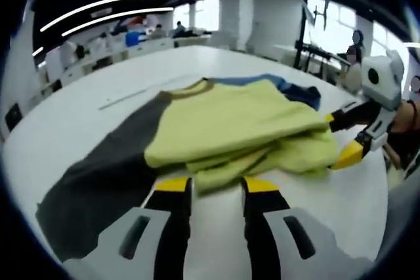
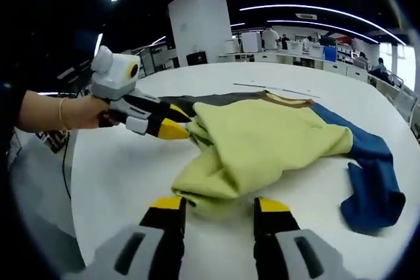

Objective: Fold the garment on the visible template until the final outline fits inside the template.

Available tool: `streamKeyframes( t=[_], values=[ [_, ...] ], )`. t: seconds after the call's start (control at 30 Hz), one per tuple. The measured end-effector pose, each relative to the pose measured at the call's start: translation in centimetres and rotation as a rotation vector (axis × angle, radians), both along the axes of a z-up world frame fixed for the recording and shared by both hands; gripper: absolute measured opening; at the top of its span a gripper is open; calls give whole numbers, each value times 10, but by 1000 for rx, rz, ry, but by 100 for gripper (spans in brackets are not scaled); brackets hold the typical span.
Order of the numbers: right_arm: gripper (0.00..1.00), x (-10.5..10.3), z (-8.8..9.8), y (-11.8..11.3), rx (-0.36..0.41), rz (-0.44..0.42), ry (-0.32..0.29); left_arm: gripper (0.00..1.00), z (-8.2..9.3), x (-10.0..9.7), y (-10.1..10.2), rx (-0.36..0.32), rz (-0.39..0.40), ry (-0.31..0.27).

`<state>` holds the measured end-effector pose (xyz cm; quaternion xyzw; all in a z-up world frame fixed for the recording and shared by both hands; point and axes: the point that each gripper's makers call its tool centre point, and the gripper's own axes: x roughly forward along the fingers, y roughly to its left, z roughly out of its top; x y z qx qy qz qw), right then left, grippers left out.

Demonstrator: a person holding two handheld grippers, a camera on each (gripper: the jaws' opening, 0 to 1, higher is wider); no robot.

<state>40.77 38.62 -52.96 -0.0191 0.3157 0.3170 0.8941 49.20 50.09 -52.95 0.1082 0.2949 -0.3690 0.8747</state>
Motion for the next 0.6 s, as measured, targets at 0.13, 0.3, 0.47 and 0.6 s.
streamKeyframes(
  t=[0.13,0.3,0.47,0.6],
  values=[
    [23,1,1,3,-1,13,-15,19,-2,3,0,20,9,-9],
    [18,1,1,3,-14,19,-23,13,-1,6,2,18,35,-3],
    [9,3,8,1,-27,22,-58,4,0,5,1,7,40,-2],
    [3,5,16,-3,-21,10,-84,2,3,-1,0,-1,30,1]
  ],
)
